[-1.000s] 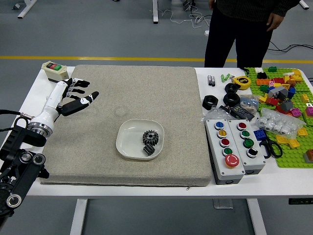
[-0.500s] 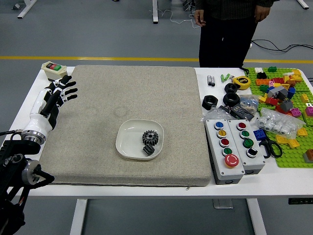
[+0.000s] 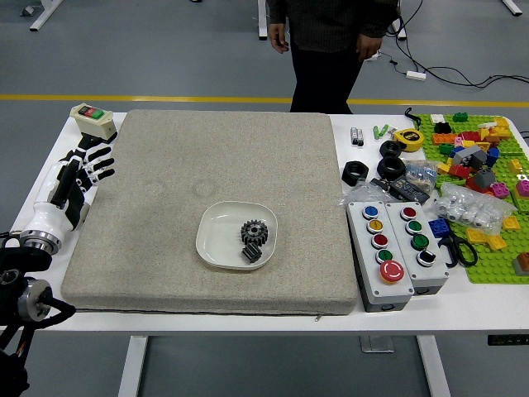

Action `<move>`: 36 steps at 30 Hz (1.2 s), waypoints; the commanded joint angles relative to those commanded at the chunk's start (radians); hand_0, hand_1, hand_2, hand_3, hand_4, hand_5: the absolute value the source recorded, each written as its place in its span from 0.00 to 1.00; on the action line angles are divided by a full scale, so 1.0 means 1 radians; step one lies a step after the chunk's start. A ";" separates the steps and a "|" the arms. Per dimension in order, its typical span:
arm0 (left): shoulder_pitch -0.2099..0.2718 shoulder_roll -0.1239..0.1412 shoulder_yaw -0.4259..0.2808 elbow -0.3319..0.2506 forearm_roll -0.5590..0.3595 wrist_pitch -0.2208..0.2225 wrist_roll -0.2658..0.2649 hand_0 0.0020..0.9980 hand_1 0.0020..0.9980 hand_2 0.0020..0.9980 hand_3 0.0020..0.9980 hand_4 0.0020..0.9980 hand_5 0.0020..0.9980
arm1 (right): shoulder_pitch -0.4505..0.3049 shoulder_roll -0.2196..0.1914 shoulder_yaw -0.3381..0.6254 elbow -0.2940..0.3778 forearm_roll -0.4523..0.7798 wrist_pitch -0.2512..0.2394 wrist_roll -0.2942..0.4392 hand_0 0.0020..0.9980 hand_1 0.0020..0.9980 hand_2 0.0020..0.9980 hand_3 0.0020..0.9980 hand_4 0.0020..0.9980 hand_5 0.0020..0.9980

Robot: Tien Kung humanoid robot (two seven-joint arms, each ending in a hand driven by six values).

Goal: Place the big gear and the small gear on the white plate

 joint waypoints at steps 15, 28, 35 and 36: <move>0.013 0.009 -0.041 -0.011 0.002 -0.006 -0.014 0.70 0.76 0.80 0.79 0.85 0.82 | -0.004 0.001 0.006 0.001 0.000 -0.003 0.001 0.74 0.77 0.82 0.77 0.93 0.73; 0.017 0.008 -0.067 -0.016 0.016 -0.005 -0.014 0.70 0.76 0.81 0.79 0.85 0.83 | 0.000 0.001 0.012 0.001 0.004 -0.010 0.002 0.74 0.77 0.82 0.76 0.93 0.73; 0.015 0.008 -0.071 -0.018 0.020 -0.005 -0.014 0.70 0.76 0.81 0.79 0.86 0.83 | 0.000 0.001 0.013 0.002 0.006 -0.010 -0.002 0.75 0.77 0.82 0.76 0.92 0.73; 0.015 0.009 -0.071 -0.019 0.019 -0.005 -0.014 0.70 0.76 0.81 0.79 0.86 0.83 | 0.001 0.001 0.014 0.002 0.005 -0.010 -0.002 0.75 0.77 0.82 0.76 0.92 0.73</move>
